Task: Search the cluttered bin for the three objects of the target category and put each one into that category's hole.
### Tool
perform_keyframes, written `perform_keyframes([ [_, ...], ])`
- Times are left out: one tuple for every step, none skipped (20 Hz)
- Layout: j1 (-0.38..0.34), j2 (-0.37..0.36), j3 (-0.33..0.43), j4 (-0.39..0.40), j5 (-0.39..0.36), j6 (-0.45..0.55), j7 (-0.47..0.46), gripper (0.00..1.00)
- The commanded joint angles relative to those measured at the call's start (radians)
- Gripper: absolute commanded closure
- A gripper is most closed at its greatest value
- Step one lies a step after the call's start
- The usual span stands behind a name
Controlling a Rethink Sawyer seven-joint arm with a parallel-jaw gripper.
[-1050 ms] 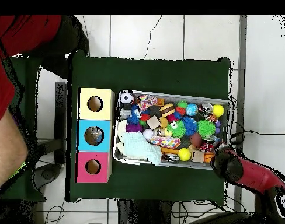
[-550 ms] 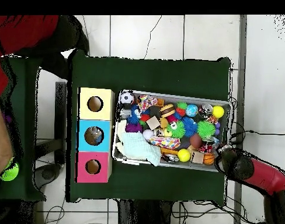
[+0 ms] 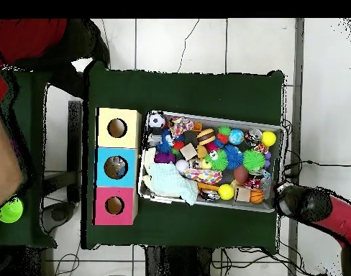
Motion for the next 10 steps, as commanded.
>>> perform_keyframes([
  [-0.076,-0.115,0.055,-0.083,-0.022,0.191,-0.288,0.0],
  [-0.079,-0.122,0.063,-0.093,-0.023,0.207,-0.292,0.0],
  [-0.083,-0.121,0.07,-0.098,-0.023,0.22,-0.294,0.0],
  [-0.084,-0.123,0.075,-0.108,-0.021,0.238,-0.293,0.0],
  [-0.083,-0.123,0.079,-0.114,-0.023,0.245,-0.292,0.0],
  [-0.077,-0.122,0.079,-0.123,-0.023,0.263,-0.283,0.0],
  [-0.073,-0.121,0.08,-0.128,-0.028,0.269,-0.276,0.0],
  [-0.064,-0.114,0.081,-0.136,-0.03,0.276,-0.261,0.0],
  [-0.062,-0.113,0.085,-0.145,-0.027,0.286,-0.256,0.0],
  [-0.056,-0.104,0.089,-0.143,-0.025,0.28,-0.235,0.0],
])
